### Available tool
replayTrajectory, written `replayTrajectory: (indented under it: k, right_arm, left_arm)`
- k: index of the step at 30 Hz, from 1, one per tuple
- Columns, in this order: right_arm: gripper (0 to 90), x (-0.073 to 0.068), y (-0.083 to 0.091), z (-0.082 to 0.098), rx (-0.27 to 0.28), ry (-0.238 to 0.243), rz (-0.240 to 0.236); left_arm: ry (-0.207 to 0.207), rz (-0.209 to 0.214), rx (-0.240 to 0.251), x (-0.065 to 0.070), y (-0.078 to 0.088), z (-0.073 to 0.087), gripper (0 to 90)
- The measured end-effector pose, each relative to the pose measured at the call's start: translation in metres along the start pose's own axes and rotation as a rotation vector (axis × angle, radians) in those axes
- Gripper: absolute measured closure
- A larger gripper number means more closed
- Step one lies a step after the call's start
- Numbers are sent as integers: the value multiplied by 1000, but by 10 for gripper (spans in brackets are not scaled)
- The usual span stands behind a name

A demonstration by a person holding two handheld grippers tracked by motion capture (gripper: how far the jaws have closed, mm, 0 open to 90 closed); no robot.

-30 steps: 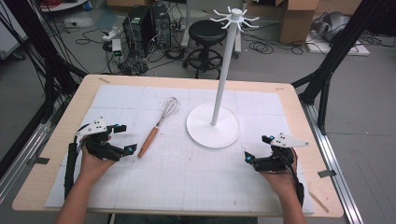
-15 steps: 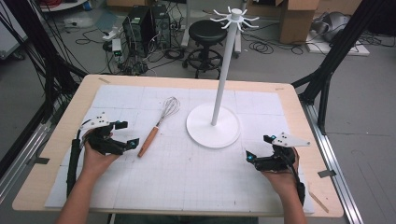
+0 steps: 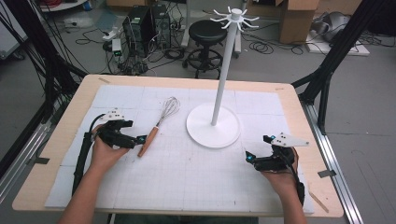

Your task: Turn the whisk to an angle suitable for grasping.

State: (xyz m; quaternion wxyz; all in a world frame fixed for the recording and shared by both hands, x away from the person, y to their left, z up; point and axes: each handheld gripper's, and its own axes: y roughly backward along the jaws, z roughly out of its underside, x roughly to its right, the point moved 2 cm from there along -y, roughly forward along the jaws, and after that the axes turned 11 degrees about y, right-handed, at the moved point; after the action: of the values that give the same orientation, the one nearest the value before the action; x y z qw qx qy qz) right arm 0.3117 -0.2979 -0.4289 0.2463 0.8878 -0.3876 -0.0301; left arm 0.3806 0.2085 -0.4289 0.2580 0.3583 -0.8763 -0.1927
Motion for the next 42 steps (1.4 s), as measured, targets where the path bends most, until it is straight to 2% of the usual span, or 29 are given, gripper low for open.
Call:
replayTrajectory:
  k: [1, 6, 7, 8, 11, 15, 18, 26, 29, 31, 32, 33, 34, 35, 37, 42]
  right_arm:
    - [10, 0, -1, 0, -4, -3, 1]
    - [10, 0, -1, 0, -5, -2, 1]
    - [10, 0, -1, 0, -5, 0, 0]
    - [10, 0, -1, 0, -5, -1, 1]
    - [10, 0, -1, 0, 3, -2, -1]
    - [10, 0, -1, 0, 3, 0, -1]
    - [10, 0, -2, 1, -7, 5, 1]
    - [10, -1, -2, 1, -11, 8, 4]
    - [10, -1, -3, 1, -14, 15, 7]
    - [10, -2, -3, 1, -21, 14, 5]
    - [10, -2, -3, 1, -21, 14, 5]
    - [10, -2, -3, 1, -21, 15, 5]
    - [10, -2, -3, 1, -21, 15, 5]
    - [10, -2, -3, 1, -20, 15, 5]
    - [10, -1, -3, 1, -17, 18, 9]
    - [10, -2, -3, 1, -19, 23, 7]
  left_arm:
    - [-17, -12, -15, 1, -4, -3, 33]
    - [-32, -22, -54, 4, -12, -7, 52]
    - [-26, -10, -61, 4, -13, -8, 164]
    - [-2, -1, -68, 4, -17, -7, 182]
    - [15, -8, -77, 4, -20, -7, 165]
    - [1, -22, -100, 7, -24, -7, 188]
    - [-44, -63, -154, 10, -29, -11, 223]
    - [-32, -81, -221, 10, -40, -9, 296]
    - [-39, -91, -239, 10, -42, -7, 309]
    - [-40, -89, -255, 11, -44, -6, 367]
    - [-45, -92, -268, 12, -45, -5, 367]
    - [-52, -103, -280, 12, -46, -4, 422]
    - [-60, -118, -288, 13, -48, -2, 422]
    - [-78, -142, -288, 15, -48, -2, 447]
    - [-84, -165, -291, 17, -49, -2, 470]
    - [-85, -164, -296, 20, -48, -2, 519]
